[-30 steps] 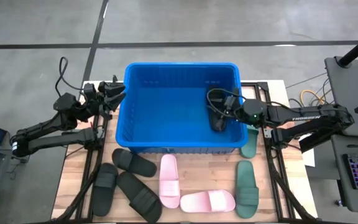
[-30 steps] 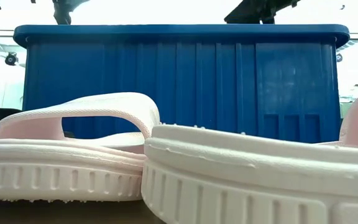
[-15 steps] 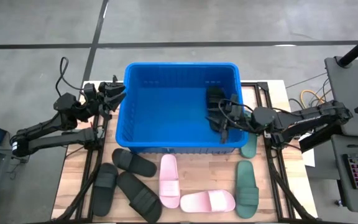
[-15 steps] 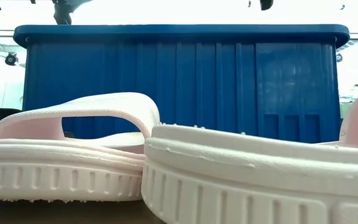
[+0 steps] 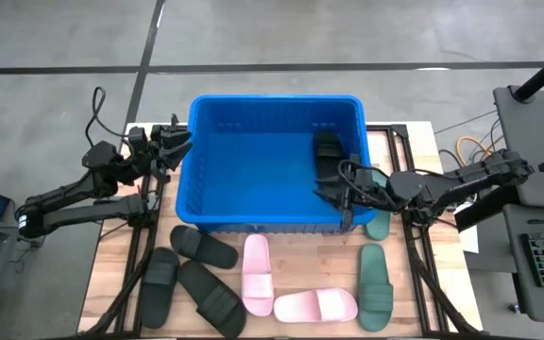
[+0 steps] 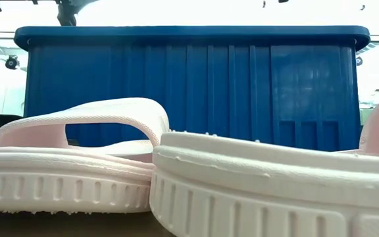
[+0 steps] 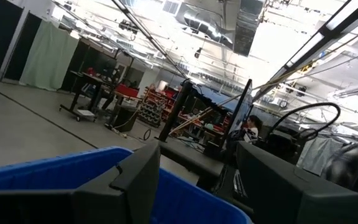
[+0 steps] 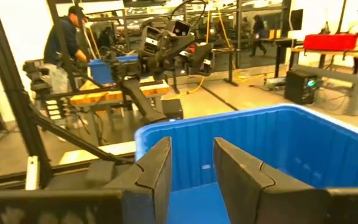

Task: Pick and place slides into bin
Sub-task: Put the black slide into the blue bin

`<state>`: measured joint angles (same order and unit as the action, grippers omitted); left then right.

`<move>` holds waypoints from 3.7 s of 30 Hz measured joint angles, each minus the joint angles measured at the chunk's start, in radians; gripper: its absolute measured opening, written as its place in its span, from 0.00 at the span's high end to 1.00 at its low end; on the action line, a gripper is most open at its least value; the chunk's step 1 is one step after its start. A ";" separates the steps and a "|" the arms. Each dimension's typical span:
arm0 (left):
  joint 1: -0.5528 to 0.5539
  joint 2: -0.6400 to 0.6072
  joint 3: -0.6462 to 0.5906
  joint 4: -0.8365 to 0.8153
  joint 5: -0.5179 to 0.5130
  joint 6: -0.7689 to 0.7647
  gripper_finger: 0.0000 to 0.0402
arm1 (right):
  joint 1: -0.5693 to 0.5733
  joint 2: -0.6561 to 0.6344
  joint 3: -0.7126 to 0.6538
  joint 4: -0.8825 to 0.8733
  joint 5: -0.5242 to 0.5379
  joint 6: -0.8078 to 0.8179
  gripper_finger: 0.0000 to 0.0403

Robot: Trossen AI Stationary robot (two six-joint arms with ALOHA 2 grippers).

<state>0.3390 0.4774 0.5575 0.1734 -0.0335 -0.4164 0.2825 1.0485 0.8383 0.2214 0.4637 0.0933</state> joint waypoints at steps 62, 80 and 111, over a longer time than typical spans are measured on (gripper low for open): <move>-0.100 0.245 0.156 -0.110 0.618 -0.258 0.51 | 0.041 0.000 -0.001 -0.061 0.005 0.083 0.80; -0.173 0.361 0.314 -0.355 0.675 -0.164 0.51 | 0.041 0.000 -0.001 -0.091 0.008 0.090 0.82; -0.394 0.391 0.431 -0.835 0.617 -0.385 0.51 | 0.040 0.001 -0.001 -0.112 0.008 0.083 0.83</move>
<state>-0.0547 0.8688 0.9886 -0.6612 0.5835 -0.8018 0.3225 1.0496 0.8371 0.1093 0.4717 0.1761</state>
